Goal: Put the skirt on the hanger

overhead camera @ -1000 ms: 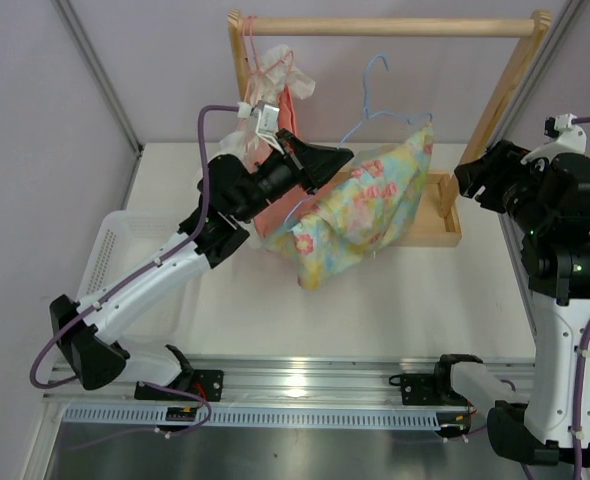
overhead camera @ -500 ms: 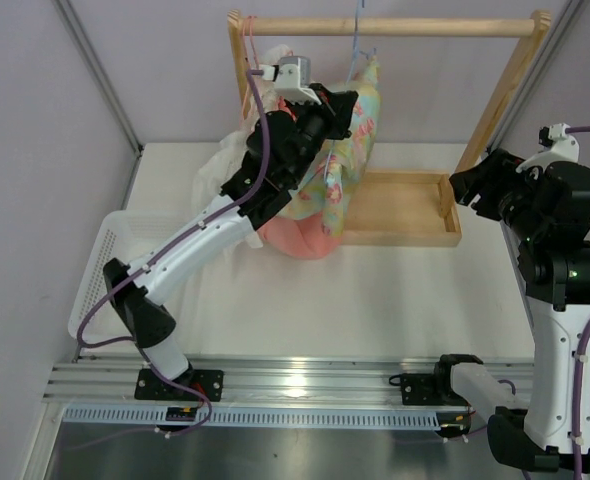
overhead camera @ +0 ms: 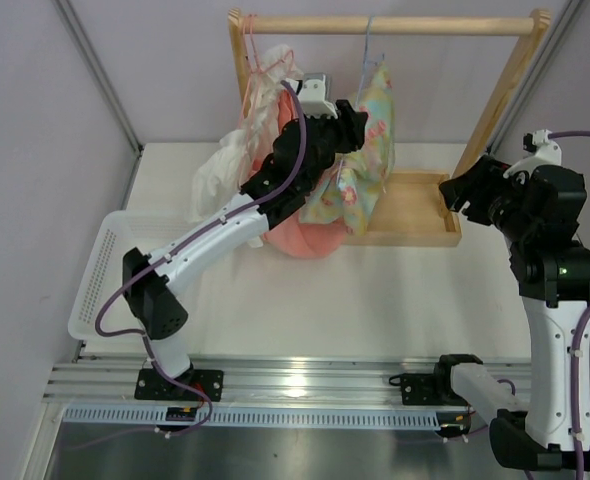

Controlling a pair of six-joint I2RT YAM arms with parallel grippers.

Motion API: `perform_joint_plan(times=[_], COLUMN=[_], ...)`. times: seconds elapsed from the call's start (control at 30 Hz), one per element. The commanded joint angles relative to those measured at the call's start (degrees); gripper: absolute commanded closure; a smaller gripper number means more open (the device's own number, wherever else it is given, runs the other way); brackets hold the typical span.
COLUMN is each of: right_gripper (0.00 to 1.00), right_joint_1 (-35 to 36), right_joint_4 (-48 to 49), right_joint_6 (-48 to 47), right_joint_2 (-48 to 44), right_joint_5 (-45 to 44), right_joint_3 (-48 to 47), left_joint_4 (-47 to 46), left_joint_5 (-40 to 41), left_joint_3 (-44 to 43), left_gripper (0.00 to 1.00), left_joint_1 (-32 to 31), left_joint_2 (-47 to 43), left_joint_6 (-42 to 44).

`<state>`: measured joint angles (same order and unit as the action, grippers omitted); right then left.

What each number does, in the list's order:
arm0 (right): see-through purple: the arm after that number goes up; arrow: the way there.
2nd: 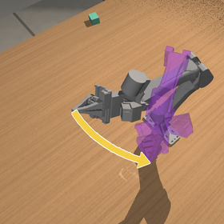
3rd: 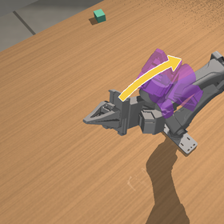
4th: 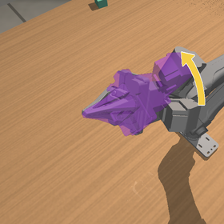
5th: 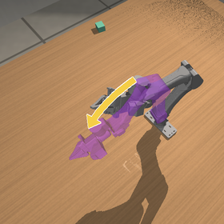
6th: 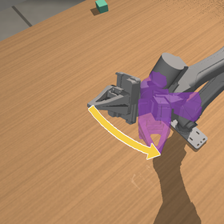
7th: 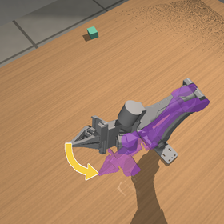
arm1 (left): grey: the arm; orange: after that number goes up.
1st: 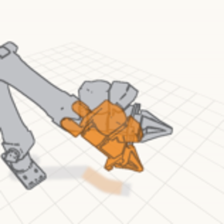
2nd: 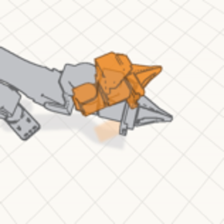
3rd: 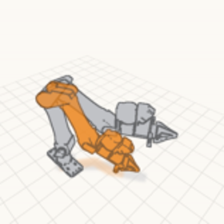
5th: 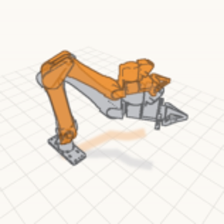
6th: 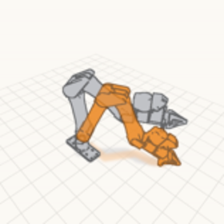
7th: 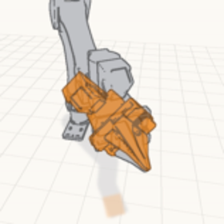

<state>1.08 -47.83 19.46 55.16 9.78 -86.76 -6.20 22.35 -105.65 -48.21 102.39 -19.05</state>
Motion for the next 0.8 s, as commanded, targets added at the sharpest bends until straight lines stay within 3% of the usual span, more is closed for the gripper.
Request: perform_joint_plan(times=[0.0,0.03,0.07,0.1,0.27,0.3,0.33,0.5,0.67,0.77], right_gripper=[0.35,0.35,0.34,0.33,0.23,0.08,0.01,0.01,0.01,0.01], right_joint_1=[0.3,0.2,0.3,0.3,0.2,0.2,0.1,0.1,0.0,0.1], right_joint_4=[3.1,3.3,3.8,4.3,7.0,7.9,8.5,10.7,12.5,13.2], right_joint_6=[0.1,0.2,0.2,0.2,0.7,0.8,1.1,3.6,3.9,4.3], right_joint_2=[-0.9,-0.8,-0.9,-1.2,-2.4,-2.8,-2.9,-4.5,-6.9,-7.6], right_joint_5=[1.3,1.5,1.6,1.7,2.3,2.8,3.2,2.0,-0.8,-1.1], right_joint_3=[1.0,1.2,1.9,2.5,7.8,8.7,9.6,15.1,19.5,21.4], left_joint_4=[-1.4,-0.6,0.1,0.9,2.8,3.6,5.7,17.4,25.7,30.3], left_joint_5=[-0.5,-1.6,-2.5,-4.0,-7.9,-8.5,-9.9,-11.6,-7.4,-6.0], left_joint_3=[3.0,3.5,4.4,5.7,13.9,14.9,15.6,23.6,33.3,36.6], left_gripper=[0.44,0.37,0.04,0.01,0.01,0.01,0.01,0.01,0.01,0.01], left_joint_1=[0.2,0.1,0.2,0.1,0.1,0.1,0.1,0.0,0.1,0.1], left_joint_2=[-6.5,-7.3,-8.2,-10.6,-20.3,-22.1,-25.9,-37.7,-53.0,-56.9], left_joint_6=[1.8,2.3,2.5,3.0,3.6,3.8,4.1,5.9,6.7,6.4])
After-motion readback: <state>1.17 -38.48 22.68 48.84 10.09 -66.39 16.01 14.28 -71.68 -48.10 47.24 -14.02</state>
